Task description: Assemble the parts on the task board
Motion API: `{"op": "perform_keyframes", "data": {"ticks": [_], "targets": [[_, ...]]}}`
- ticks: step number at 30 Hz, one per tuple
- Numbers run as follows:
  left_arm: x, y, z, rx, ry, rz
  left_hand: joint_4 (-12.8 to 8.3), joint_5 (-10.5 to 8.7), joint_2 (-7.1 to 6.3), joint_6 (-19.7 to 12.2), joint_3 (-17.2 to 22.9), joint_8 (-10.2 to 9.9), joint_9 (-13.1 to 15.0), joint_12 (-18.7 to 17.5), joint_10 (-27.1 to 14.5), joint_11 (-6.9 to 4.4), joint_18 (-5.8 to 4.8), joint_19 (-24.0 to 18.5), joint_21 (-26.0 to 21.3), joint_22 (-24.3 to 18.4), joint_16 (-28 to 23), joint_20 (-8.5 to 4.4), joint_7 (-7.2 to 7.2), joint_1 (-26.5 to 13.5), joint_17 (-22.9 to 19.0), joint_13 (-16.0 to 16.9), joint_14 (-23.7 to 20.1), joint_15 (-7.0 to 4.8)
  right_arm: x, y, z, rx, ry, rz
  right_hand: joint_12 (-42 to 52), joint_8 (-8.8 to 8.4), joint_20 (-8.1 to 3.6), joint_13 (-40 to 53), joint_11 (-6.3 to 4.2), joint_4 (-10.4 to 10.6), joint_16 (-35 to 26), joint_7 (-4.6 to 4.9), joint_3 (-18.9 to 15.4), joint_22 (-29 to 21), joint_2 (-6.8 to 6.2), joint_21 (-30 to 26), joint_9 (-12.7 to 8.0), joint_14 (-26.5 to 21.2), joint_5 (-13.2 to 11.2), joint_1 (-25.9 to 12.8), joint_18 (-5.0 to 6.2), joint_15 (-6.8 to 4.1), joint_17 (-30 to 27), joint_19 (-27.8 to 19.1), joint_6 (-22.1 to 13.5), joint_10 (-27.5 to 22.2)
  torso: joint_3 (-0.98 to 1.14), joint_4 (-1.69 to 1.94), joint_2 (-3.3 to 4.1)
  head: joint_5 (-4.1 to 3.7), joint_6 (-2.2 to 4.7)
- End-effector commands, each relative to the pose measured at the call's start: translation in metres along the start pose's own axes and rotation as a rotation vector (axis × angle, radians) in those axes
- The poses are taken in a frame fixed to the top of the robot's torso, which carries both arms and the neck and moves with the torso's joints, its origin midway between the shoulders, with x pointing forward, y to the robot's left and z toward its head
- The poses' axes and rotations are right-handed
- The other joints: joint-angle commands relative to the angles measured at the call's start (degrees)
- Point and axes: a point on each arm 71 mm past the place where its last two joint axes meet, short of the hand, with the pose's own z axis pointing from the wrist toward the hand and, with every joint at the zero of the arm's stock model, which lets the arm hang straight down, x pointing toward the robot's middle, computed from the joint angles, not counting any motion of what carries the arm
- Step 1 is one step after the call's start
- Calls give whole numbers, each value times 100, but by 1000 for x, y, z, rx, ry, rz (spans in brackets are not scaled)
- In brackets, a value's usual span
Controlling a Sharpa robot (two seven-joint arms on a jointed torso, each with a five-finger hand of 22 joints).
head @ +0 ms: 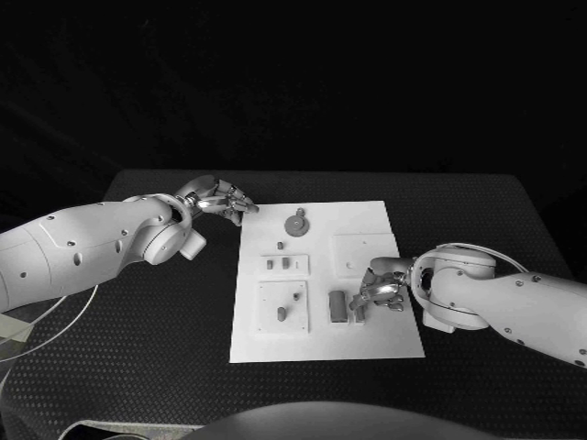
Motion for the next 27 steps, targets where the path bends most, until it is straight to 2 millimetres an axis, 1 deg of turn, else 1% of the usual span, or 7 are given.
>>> {"op": "perform_keyframes", "data": {"ticks": [1,9,16,23,27], "targets": [[2,-2,0,8,13,-5,6,-18,3,-35,23,-1,-9,24,-48,-3,7,19,-12,9,-23,-6,-9,-72,8,-7,43,4,4,1,0,-10,29,-5,8,5,-26,9,-21,-5,4,44,31,35,11,-23,-1,1,-21,-64,112,-31,-8,-5,3,-6,4,-1,0,3,-4],[2,-2,0,8,14,-5,6,-18,3,-35,25,0,-9,25,-48,-3,7,19,-12,9,-24,-6,-9,-74,9,-8,43,4,4,-1,0,-5,31,-5,8,4,-25,9,-20,-1,3,44,32,35,13,-24,-1,1,-21,-75,112,-31,-8,-6,3,-6,2,-4,0,0,0],[2,-1,0,7,13,-5,6,-18,2,-35,26,0,-10,25,-49,-3,7,19,-12,9,-24,-6,-9,-75,10,-8,43,4,2,-5,2,7,18,-6,7,3,-25,9,-20,1,2,45,33,35,10,-25,-1,0,-21,-82,112,-31,-9,-6,2,-7,0,2,0,-5,4],[1,-1,0,7,13,-5,5,-18,2,-36,27,0,-10,26,-50,-3,8,19,-12,10,-25,-6,-9,-76,12,-8,43,4,3,-5,4,11,22,-8,3,-4,-22,8,-18,13,-2,47,30,36,-31,-29,-2,-1,-21,-128,112,-29,-11,-8,-4,-12,1,5,2,-1,2],[1,-1,0,7,13,-5,5,-18,2,-36,28,0,-10,26,-50,-3,8,19,-12,10,-25,-6,-9,-77,12,-9,44,4,4,-6,4,11,27,-9,-1,-9,-21,8,-16,38,-5,49,28,35,-88,-34,-2,-1,-21,-178,112,-27,-13,-9,-6,-16,0,2,0,1,-2]]}}
